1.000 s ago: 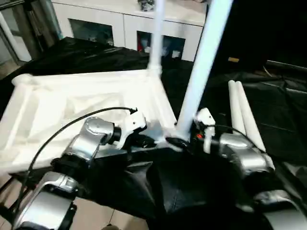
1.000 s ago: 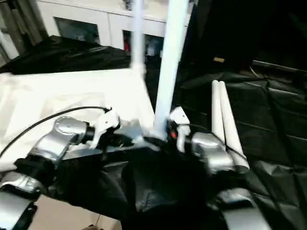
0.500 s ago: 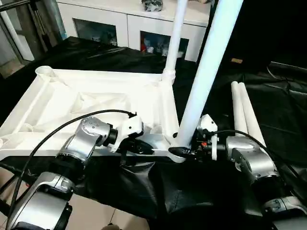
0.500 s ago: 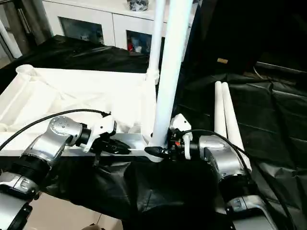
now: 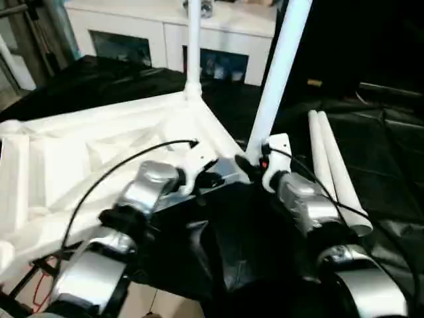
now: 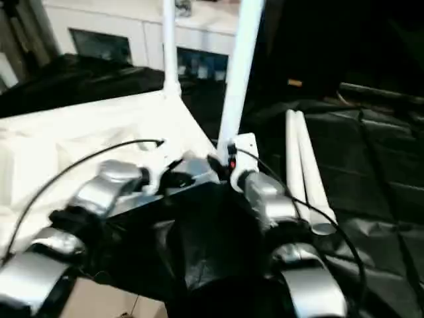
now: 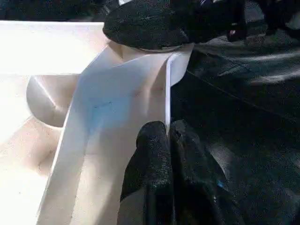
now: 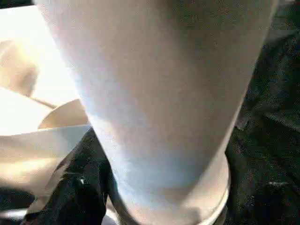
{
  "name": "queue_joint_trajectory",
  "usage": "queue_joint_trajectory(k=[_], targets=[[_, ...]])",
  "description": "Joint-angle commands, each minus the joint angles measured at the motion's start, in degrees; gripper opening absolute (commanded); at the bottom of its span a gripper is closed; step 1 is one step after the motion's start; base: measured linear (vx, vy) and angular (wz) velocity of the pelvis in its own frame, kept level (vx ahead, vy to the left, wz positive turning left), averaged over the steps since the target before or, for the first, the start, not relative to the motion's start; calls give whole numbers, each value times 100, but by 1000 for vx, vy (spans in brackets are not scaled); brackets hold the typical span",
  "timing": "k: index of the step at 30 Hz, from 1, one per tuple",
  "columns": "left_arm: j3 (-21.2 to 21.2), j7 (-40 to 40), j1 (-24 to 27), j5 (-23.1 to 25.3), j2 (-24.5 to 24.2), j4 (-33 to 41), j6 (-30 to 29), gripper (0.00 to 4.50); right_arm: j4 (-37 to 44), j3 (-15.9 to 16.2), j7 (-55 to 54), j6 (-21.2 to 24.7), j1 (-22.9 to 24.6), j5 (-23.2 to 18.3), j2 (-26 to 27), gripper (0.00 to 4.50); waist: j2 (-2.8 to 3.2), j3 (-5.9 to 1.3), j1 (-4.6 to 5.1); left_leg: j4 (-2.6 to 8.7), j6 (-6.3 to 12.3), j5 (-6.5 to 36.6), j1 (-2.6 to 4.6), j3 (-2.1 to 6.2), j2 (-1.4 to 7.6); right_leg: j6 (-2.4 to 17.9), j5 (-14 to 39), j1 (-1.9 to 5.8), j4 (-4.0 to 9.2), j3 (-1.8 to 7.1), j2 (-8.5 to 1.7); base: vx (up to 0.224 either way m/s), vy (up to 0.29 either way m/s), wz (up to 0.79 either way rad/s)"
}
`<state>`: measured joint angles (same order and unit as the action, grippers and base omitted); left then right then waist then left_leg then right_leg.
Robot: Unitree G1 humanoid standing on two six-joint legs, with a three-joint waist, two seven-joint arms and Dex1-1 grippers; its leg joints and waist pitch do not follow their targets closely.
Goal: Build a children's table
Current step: Rotate leg to tighten
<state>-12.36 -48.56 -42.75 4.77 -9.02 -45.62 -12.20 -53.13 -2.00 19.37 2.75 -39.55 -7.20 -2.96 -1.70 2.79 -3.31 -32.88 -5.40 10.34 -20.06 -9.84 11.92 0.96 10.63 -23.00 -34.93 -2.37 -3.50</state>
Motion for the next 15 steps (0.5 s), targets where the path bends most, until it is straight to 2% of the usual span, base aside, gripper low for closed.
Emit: queue_joint_trajectory(k=[1,3,6,8,9,11,12,13,15], targets=[[-5,7,-65,-182,340,259,137,0,-388,306,231,158,123,150,358,309,29,-337,0,356,108,1100,-9,-17,76,1251,887,292,420,216,-367,0,0,0],[-91,-221,10,-208,275,345,221,0,-400,233,489,138,46,62,337,344,60,-330,12,362,130,1221,-2,-17,82,1259,1013,289,441,216,-371,0,0,0],[-156,-352,43,-208,156,372,239,0,-293,411,805,-31,79,178,215,370,62,-339,10,363,120,1260,2,-12,90,1258,1064,292,436,216,-376,0,0,0],[-173,-457,57,-211,91,384,274,0,-167,474,1098,-97,138,160,142,370,58,-347,2,354,167,1175,-4,-15,91,1291,872,305,420,217,-373,0,0,0],[-181,-718,84,-223,-21,426,328,0,78,575,1795,-258,271,76,-26,370,77,-349,7,351,201,1142,-11,-19,88,1326,719,314,417,216,-365,0,0,0],[-195,-871,102,-234,-80,454,367,0,217,618,2135,-316,349,23,-123,370,53,-357,3,337,298,1047,-33,-22,89,1395,480,343,384,219,-369,0,0,0],[-231,-1126,152,-271,-182,523,441,0,445,692,2541,-328,474,-54,-258,370,61,-360,-3,335,338,992,-22,-21,90,1429,422,343,384,211,-370,0,0,0],[-255,-1307,189,-299,-255,577,447,0,591,736,2838,-291,554,-107,-356,370,32,-354,-7,333,414,978,-27,-23,94,1445,379,355,385,212,-365,0,0,0],[-294,-1594,253,-341,-377,664,483,0,850,817,3323,-210,694,-196,-519,370,51,-357,-17,334,447,948,-14,-23,107,1477,381,342,380,210,-375,0,0,0]])
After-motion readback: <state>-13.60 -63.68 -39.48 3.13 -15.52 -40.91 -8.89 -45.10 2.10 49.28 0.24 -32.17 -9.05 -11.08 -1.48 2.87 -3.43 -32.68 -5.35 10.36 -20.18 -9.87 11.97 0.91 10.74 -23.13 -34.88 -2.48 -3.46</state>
